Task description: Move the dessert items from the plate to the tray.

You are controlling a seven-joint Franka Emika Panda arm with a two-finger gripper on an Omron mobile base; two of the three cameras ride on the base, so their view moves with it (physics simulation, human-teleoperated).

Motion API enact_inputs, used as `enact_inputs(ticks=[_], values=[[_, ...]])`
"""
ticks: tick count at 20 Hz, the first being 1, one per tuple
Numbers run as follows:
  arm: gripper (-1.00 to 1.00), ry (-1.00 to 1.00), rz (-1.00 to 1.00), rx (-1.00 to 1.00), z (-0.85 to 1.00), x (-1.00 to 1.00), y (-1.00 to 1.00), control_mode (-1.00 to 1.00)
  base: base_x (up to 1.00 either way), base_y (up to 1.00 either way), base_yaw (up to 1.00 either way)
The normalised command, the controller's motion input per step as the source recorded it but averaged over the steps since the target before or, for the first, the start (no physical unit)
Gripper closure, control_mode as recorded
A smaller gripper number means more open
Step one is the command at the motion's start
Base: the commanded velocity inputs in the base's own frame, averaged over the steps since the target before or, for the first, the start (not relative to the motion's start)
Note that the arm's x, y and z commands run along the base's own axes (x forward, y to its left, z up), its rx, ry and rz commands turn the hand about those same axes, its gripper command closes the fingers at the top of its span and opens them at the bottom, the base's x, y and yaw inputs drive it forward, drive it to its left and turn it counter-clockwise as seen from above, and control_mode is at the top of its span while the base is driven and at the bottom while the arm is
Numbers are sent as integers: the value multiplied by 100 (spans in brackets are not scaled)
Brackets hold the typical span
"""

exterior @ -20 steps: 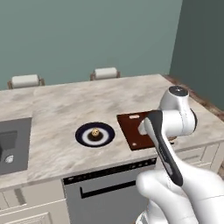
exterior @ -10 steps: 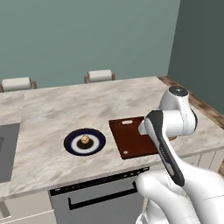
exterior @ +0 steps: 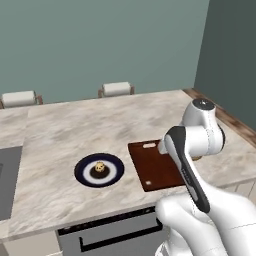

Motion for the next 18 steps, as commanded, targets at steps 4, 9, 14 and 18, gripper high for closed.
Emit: enact_inputs(ticks=[4,9,14,18], values=[[100,0,0,0,0,0,0,100,25,0,0],[100,0,0,0,0,4,0,-100,0,0,0],[100,10,-1,2,0,91,-10,-100,0,0,0],[100,10,-3,1,-19,100,-14,-100,0,0,0]])
